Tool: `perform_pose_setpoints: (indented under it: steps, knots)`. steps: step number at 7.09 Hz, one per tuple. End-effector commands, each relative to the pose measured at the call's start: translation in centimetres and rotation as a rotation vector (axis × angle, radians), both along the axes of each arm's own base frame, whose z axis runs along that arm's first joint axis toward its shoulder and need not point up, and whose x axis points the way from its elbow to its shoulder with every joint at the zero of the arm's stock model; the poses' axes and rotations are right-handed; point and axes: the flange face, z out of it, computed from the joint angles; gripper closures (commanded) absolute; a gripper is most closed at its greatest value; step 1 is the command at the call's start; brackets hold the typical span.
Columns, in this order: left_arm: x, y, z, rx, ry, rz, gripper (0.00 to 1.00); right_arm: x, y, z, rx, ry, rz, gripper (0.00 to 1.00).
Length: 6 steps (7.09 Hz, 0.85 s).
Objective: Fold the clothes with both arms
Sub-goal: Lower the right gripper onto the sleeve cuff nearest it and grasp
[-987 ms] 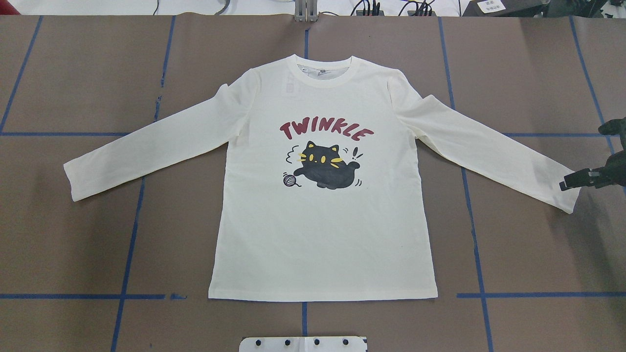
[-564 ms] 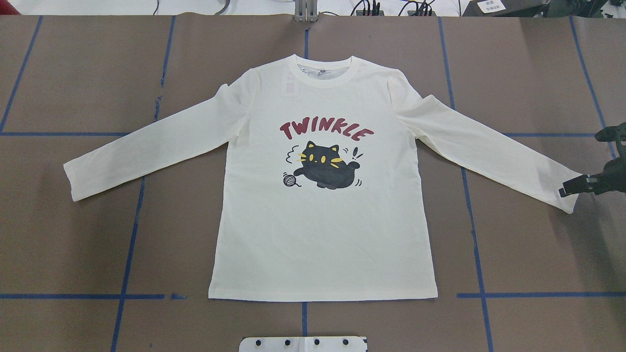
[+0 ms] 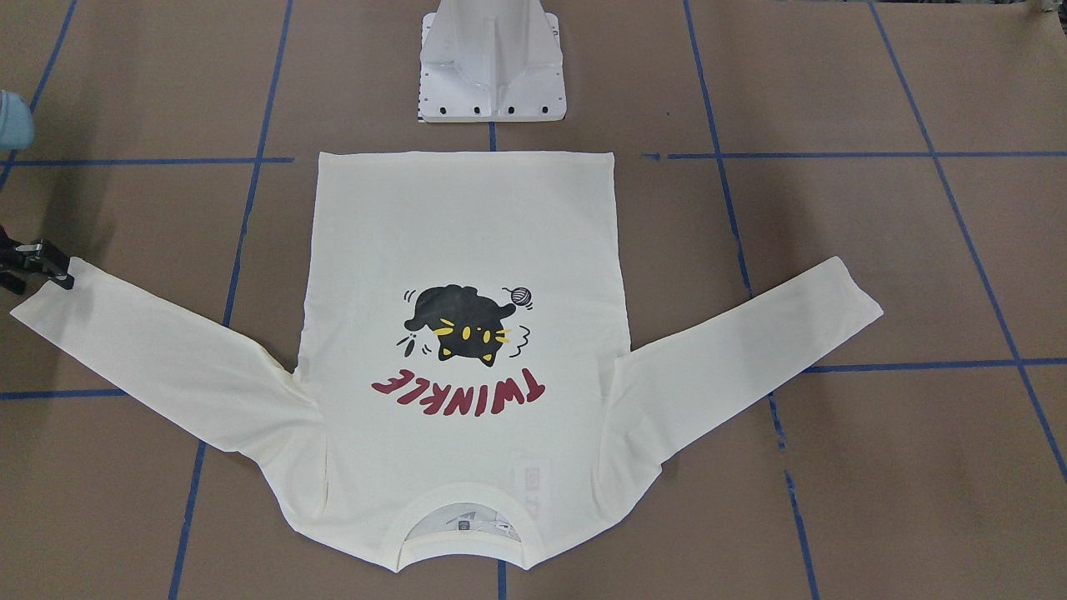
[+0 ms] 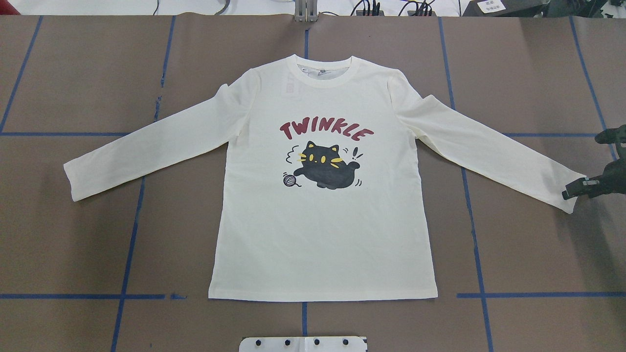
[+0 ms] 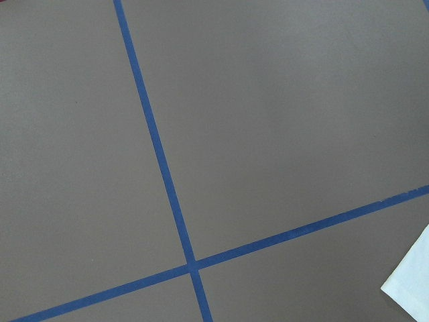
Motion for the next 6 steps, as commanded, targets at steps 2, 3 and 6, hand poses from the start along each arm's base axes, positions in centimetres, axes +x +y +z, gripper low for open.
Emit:
perform_pose_setpoints:
  steps: [2,3,6]
  knots:
    - [-0.1,-0.1,-0.1,0.002,-0.001,-0.001,0.0,-0.1,-0.1,-0.2,0.004,-0.002,0.0,1.0]
    - [-0.1,-0.1,-0.1,0.001,-0.001,-0.002,0.0,-0.3,-0.5,-0.8,0.015,-0.008,0.0,1.0]
    - [-0.1,-0.1,-0.3,0.006,-0.002,-0.003,0.0,-0.4,-0.9,-1.6,0.027,-0.017,0.001,1.0]
